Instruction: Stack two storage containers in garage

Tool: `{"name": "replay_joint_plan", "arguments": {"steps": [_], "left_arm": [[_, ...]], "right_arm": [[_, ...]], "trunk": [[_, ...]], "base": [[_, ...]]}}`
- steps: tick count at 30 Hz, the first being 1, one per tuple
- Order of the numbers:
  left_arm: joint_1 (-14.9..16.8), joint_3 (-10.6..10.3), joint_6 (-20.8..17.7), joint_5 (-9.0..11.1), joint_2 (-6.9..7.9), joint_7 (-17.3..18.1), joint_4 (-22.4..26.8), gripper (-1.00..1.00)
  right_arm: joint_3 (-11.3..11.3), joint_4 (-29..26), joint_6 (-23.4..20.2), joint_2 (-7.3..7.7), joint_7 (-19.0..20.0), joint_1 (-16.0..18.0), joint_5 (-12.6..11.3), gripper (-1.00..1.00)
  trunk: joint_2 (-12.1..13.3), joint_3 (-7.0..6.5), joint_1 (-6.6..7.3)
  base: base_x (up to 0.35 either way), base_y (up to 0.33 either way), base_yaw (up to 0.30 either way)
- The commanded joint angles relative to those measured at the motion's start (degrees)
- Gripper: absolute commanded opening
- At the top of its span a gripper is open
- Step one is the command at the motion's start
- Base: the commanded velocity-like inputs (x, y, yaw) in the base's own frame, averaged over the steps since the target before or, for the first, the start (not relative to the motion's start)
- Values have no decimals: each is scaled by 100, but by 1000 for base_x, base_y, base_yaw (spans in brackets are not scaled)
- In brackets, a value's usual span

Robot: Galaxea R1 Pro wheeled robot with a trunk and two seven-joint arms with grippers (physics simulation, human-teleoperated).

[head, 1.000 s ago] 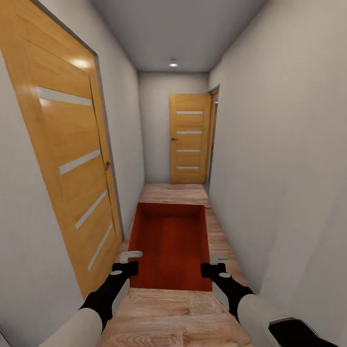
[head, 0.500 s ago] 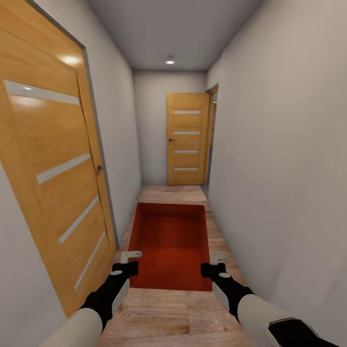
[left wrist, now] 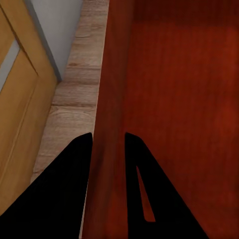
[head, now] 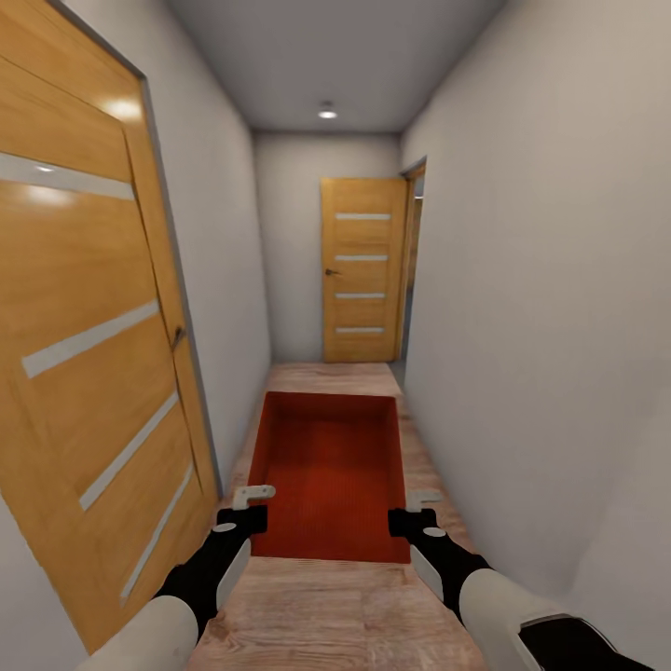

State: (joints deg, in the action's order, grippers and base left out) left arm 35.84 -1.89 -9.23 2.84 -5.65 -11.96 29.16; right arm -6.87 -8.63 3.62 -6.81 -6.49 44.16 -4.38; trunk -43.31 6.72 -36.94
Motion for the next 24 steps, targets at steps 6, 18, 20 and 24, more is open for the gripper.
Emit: {"name": "replay_joint_plan", "arguments": {"steps": [6,18,20,24], "left_arm": [[2,75,-44,349,-59,-272,2,-100],[2,75,-44,349,-59,-272,-2,-100],[2,75,-44,349,-59,-272,-5,-100],[2,75,-44,349,-59,-272,-6,-100]], "right_arm": [[238,-15,340,-4,-427,5,8,-100],[238,-16,334,-4,-423,5,8,-100],[238,-16,329,-4,-425,5,8,-100],[236,-15,328,-4,-423,5,8,-100]], "trunk": [[-7,9,-5],[-7,9,-5],[-7,9,-5],[-7,9,-5]], "base": [[322,0,70],[322,0,4],[322,0,0],[322,0,0]]}}
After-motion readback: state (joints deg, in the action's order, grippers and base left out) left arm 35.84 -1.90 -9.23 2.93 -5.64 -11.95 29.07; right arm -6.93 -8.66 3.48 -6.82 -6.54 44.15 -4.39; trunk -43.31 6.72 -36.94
